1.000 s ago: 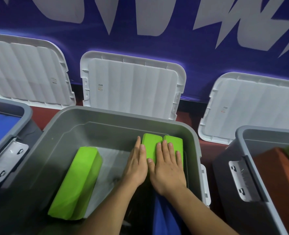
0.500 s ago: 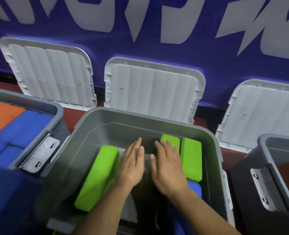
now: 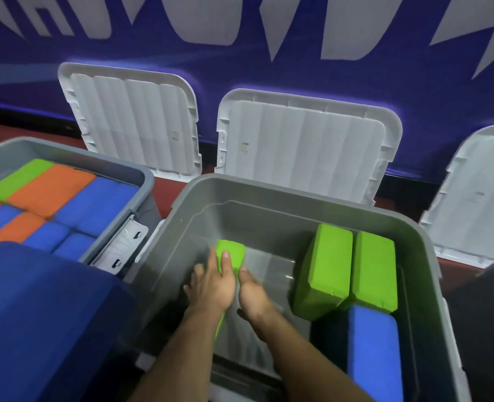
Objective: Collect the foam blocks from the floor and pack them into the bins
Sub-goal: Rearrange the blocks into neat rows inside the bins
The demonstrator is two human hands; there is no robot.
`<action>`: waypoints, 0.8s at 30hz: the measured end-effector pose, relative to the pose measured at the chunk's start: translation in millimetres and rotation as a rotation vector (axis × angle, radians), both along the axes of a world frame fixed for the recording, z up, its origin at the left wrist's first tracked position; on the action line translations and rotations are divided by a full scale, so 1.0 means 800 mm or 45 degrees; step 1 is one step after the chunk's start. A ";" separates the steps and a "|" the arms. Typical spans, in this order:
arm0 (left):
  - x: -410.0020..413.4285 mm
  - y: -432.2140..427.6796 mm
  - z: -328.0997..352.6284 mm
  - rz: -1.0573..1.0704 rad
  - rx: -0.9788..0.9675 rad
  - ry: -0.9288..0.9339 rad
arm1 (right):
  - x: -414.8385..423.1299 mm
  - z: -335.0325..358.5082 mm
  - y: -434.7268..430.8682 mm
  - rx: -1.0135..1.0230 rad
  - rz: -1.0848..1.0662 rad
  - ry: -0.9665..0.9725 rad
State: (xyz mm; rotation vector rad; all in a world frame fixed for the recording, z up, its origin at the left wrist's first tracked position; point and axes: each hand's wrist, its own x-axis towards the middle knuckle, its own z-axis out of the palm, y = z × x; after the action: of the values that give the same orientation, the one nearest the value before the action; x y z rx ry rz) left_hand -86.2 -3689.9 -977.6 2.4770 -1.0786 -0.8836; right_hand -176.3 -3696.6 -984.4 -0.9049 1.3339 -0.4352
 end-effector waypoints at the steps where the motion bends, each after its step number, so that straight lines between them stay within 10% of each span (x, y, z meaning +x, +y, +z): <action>1: -0.001 0.000 0.003 0.015 -0.038 0.053 | -0.001 0.004 0.001 0.042 -0.027 -0.056; 12: -0.013 0.006 0.187 -0.254 -0.684 0.466 | -0.076 0.205 -0.006 -0.449 -0.005 0.128; 17: -0.038 0.031 0.229 -0.360 -0.496 0.886 | -0.140 0.276 0.021 -0.390 0.046 0.157; 24: -0.103 0.034 0.212 -0.365 -0.579 0.731 | -0.189 0.279 0.068 -0.383 0.085 0.228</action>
State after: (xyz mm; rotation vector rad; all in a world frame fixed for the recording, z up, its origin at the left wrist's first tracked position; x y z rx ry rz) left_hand -168.3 -3662.4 -807.7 1.5869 -1.2530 -1.1757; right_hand -327.5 -3642.5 -761.0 -1.2588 1.4181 -0.5215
